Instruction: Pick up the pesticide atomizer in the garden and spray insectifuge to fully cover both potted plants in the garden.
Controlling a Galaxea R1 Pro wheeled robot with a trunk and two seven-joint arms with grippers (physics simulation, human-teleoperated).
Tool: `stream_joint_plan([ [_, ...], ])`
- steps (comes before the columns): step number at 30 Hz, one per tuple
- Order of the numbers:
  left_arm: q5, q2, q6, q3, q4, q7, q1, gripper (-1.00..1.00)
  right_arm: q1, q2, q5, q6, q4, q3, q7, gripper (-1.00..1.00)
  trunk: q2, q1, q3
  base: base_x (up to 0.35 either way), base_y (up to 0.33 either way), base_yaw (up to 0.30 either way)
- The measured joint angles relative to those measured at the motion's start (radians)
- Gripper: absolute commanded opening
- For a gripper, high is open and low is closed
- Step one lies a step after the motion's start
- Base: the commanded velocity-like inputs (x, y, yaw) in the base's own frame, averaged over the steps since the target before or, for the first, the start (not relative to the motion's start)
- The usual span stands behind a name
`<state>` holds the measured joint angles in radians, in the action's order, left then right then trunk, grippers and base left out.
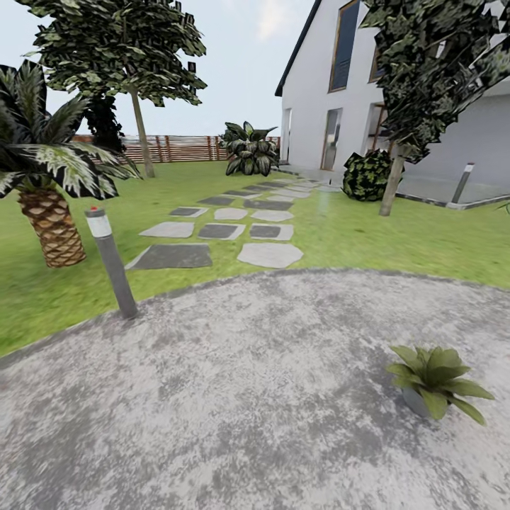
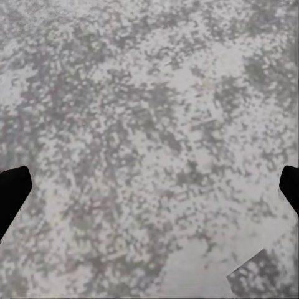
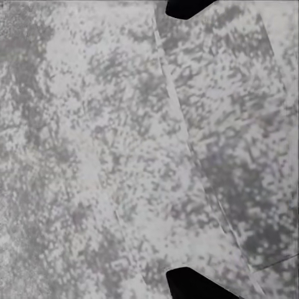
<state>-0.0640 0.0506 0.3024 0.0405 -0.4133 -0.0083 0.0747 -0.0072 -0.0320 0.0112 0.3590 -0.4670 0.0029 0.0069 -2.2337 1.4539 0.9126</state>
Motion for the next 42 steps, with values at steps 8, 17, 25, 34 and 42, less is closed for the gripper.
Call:
stream_joint_plan([
  [8, 0.000, 0.000, 0.000, 0.000, 0.000, 0.000, 0.000, 1.00, 0.000, 0.002, 0.000, 0.000, -0.001, 0.000, 0.000, 1.00, 0.000, 0.000, 0.000, 0.337, -0.006, 0.057],
  [17, 0.000, 0.000, 0.000, 0.000, 0.000, 0.000, 0.000, 1.00, 0.000, 0.005, 0.000, 0.000, -0.001, 0.000, 0.000, 1.00, 0.000, 0.000, 0.000, 0.338, 0.000, 0.252],
  [25, 0.000, 0.000, 0.000, 0.000, 0.000, 0.000, 0.000, 1.00, 0.000, 0.005, 0.000, 0.000, -0.001, 0.000, 0.000, 1.00, 0.000, 0.000, 0.000, 0.339, 0.000, 0.043],
  [34, 0.000, 0.000, 0.000, 0.000, 0.000, 0.000, 0.000, 1.00, 0.000, 0.005, 0.000, 0.000, 0.000, 0.000, 0.000, 1.00, 0.000, 0.000, 0.000, 0.340, 0.000, 0.001],
  [42, 0.000, 0.000, 0.000, 0.000, 0.000, 0.000, 0.000, 1.00, 0.000, 0.005, 0.000, 0.000, 0.000, 0.000, 0.000, 1.00, 0.000, 0.000, 0.000, 0.340, 0.000, 0.000],
])
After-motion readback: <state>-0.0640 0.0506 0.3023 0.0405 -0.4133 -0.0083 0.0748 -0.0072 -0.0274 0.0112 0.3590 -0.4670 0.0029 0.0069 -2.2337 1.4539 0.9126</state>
